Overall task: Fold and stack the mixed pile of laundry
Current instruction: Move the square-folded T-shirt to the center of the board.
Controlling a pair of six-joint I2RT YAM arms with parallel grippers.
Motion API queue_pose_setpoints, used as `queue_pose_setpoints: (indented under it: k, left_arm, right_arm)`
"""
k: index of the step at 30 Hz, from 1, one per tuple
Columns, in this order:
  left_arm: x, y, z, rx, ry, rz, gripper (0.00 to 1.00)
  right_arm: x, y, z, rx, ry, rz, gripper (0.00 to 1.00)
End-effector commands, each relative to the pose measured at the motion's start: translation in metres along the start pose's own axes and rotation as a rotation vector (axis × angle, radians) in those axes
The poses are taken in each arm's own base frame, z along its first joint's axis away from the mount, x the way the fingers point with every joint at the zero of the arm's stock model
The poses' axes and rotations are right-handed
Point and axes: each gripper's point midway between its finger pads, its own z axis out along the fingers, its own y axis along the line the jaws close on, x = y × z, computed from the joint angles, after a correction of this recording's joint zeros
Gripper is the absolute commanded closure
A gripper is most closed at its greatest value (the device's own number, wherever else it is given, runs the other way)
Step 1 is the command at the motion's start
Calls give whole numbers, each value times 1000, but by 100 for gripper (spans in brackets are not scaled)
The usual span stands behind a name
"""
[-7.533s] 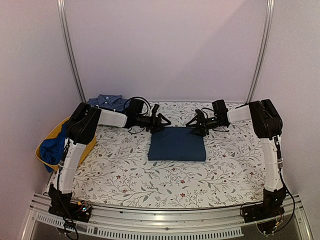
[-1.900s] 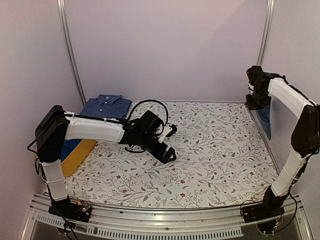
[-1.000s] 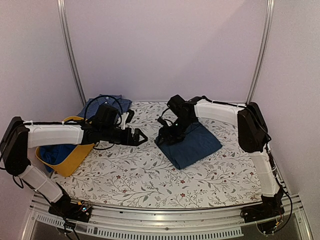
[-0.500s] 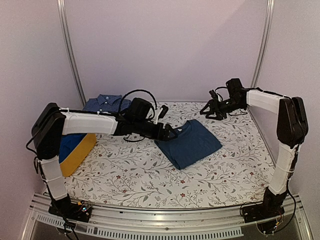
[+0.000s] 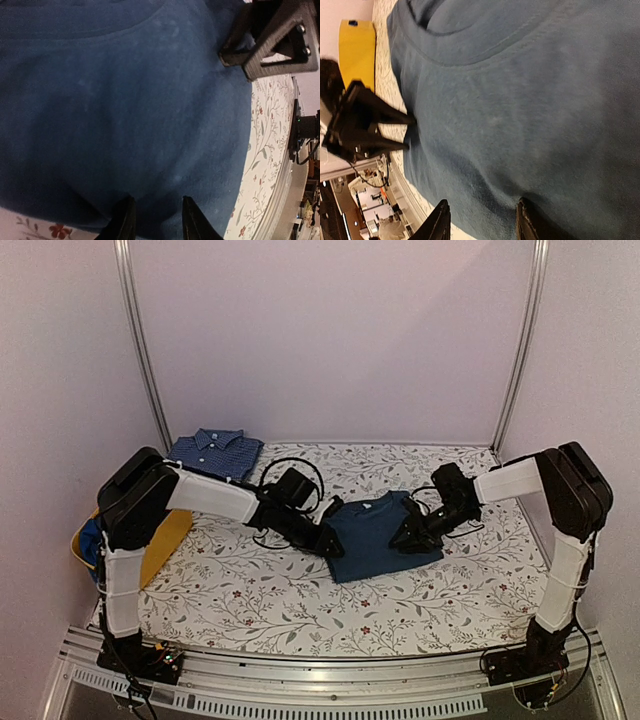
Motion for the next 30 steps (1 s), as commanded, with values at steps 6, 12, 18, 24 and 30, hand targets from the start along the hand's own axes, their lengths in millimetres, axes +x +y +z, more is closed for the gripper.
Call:
queue_pose_setpoints:
  k: [6,12,18,24,30]
  left_arm:
    - [18,52,-82,-115,-44,-42,60]
    - [-1,-9,-97,22,-109,65,56]
    - [13,-37,-64,160,-63,44,56]
    - [48,4,-30,78,-7,-90,56]
    - [61,32,-48,-14,-50,-184,48]
  right_arm:
    - [65,72,0,-115,79,-55,54]
    - [29,63,-35,-59,-59,-53,55]
    - [17,35,-29,11,-70,-45,57]
    - [-5,-20,-15,118,-69,13,60]
    - [-45,-47,-5,166,-90,20,61]
